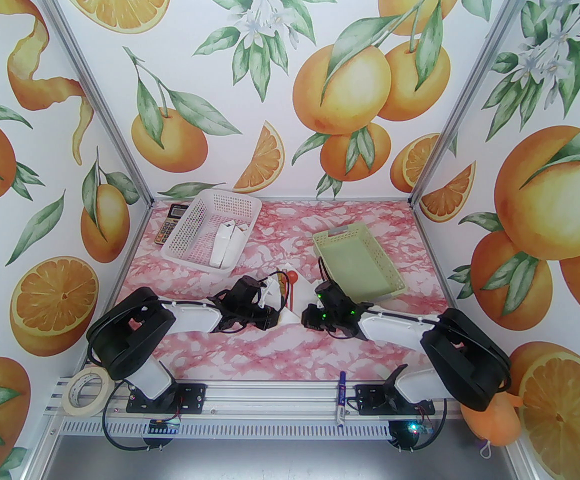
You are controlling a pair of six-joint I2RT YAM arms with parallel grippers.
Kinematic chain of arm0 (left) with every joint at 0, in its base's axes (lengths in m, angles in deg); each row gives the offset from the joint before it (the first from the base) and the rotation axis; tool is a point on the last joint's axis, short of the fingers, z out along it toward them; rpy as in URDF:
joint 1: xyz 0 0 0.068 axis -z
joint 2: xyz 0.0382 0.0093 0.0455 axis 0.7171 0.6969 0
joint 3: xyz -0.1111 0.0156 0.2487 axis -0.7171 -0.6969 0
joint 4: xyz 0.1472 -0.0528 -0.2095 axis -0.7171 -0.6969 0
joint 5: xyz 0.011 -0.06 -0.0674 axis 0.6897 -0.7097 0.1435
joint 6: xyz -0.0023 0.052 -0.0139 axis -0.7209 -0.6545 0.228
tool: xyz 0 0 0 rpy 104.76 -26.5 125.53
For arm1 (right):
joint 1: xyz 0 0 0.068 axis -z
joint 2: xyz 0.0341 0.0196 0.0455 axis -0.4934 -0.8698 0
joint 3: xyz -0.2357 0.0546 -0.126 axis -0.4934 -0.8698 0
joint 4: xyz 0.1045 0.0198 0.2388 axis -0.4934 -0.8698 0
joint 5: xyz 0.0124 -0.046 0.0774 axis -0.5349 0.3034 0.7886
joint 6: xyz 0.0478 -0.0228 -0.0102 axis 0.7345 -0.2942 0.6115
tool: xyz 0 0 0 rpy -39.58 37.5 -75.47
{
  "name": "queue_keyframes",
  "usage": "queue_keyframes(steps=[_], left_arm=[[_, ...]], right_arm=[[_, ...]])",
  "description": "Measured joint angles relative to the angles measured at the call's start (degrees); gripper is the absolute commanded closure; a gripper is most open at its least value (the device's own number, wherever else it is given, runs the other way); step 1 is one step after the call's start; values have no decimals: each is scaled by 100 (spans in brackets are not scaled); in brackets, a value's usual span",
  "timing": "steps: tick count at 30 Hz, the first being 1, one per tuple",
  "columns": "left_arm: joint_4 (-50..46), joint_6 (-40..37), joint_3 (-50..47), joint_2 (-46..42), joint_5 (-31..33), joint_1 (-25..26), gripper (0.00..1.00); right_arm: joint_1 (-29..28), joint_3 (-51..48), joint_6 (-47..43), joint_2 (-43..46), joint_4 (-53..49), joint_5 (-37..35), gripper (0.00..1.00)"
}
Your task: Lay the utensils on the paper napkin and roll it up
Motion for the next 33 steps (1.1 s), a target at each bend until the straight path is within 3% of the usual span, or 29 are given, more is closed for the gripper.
queue_keyframes(steps=[8,14,33], left_arm=[[-2,0,-2,-4,20,0,90],[-4,0,-2,-4,20,0,90],[-72,-4,-2,-39,68,0,89]], right_arm=[[7,173,-90,337,-492,-24,100],[-160,398,-63,402,-326,63,100],[-337,518,39,-540,162,262,100]])
